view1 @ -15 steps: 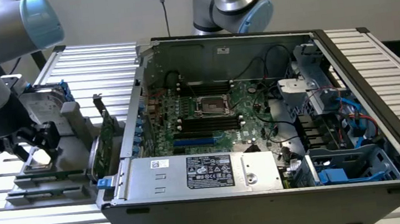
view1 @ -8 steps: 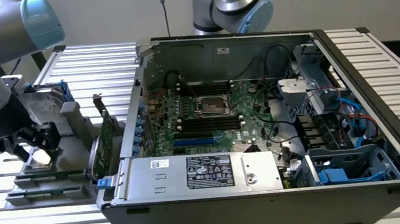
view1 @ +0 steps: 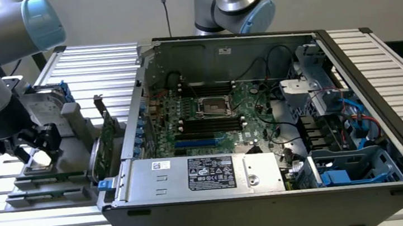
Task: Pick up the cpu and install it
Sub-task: 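Pick up the cpu and move it towards the insertion slot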
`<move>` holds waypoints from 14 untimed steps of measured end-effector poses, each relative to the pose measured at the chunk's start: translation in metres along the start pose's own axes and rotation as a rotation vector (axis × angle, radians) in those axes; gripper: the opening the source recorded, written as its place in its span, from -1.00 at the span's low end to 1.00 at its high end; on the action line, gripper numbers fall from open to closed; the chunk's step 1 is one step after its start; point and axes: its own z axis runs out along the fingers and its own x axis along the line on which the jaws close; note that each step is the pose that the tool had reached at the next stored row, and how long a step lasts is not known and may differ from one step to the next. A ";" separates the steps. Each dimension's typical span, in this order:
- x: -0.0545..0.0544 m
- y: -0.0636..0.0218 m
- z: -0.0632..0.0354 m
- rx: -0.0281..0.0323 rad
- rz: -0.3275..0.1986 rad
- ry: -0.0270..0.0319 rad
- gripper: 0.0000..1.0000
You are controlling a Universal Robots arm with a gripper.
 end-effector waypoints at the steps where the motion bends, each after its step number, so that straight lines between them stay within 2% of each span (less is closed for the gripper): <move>1: 0.000 0.0000 0.0000 0.0000 0.000 0.0000 0.35; 7: 0.000 0.0000 0.0001 -0.0001 0.000 -0.0001 0.31; 8: 0.000 0.0000 0.0001 -0.0001 0.000 -0.0002 0.17; 14: 0.000 0.0000 0.0001 -0.0001 0.000 -0.0001 0.17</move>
